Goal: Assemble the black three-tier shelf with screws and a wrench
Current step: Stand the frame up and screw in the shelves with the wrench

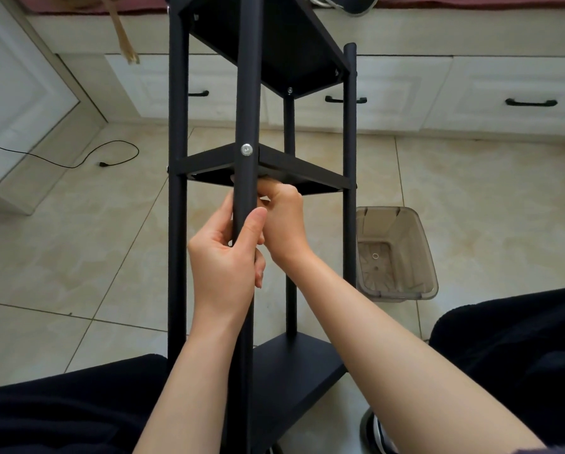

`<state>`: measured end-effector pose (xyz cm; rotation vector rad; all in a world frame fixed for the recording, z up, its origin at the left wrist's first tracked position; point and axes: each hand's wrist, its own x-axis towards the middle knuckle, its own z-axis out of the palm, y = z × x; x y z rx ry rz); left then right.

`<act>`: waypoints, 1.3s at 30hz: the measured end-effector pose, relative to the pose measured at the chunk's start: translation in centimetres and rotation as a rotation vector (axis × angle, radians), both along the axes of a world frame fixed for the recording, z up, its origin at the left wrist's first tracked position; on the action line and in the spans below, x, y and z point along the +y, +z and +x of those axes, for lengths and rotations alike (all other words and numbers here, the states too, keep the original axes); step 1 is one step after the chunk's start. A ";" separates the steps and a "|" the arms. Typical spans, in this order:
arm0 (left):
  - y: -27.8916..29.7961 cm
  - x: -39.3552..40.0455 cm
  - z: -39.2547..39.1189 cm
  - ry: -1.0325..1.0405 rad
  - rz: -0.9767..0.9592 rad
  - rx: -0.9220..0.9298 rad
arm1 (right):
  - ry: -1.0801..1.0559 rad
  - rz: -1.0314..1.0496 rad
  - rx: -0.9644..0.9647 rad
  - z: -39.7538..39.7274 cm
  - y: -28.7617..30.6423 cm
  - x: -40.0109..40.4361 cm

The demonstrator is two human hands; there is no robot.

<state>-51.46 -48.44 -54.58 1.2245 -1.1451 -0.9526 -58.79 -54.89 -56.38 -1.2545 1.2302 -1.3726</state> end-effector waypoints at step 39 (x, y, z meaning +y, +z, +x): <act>0.2 0.4 -0.2 -0.031 -0.027 -0.011 | 0.093 0.185 0.229 -5.1 4.7 1.6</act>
